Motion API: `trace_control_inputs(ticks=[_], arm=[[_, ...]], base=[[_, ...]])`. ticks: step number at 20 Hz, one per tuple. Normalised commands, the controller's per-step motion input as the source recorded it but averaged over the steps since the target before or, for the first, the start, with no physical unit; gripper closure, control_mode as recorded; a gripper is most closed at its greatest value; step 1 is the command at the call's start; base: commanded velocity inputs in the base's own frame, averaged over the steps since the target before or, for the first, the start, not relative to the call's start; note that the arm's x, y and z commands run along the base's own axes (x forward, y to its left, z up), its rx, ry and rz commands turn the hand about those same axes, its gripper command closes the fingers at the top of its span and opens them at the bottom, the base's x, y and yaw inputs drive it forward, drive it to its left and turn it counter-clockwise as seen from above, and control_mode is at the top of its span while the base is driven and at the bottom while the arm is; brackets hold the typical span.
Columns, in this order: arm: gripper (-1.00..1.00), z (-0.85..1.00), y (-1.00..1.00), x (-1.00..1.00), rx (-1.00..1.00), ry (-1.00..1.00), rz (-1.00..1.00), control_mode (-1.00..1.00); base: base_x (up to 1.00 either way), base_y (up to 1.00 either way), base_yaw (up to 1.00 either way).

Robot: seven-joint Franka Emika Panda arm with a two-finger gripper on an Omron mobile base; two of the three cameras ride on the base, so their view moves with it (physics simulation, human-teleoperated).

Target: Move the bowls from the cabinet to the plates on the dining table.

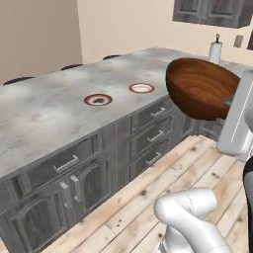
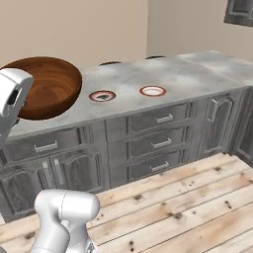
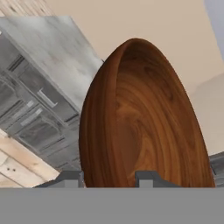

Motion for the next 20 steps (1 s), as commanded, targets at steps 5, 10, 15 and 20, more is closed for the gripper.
trace_control_inputs(ticks=[5, 10, 15, 20], arm=[[1.00, 0.00, 0.00, 0.00, 0.00, 0.00, 0.00, 1.00], [1.00, 0.00, 0.00, 0.00, 0.00, 0.00, 0.00, 1.00], [1.00, 0.00, 0.00, 0.00, 0.00, 0.00, 0.00, 1.00], [1.00, 0.00, 0.00, 0.00, 0.00, 0.00, 0.00, 1.00]], base=[[0.61, -0.01, 0.39], [0.66, -0.15, 0.33], [0.64, -0.24, 0.29], [0.54, -0.40, 0.24]])
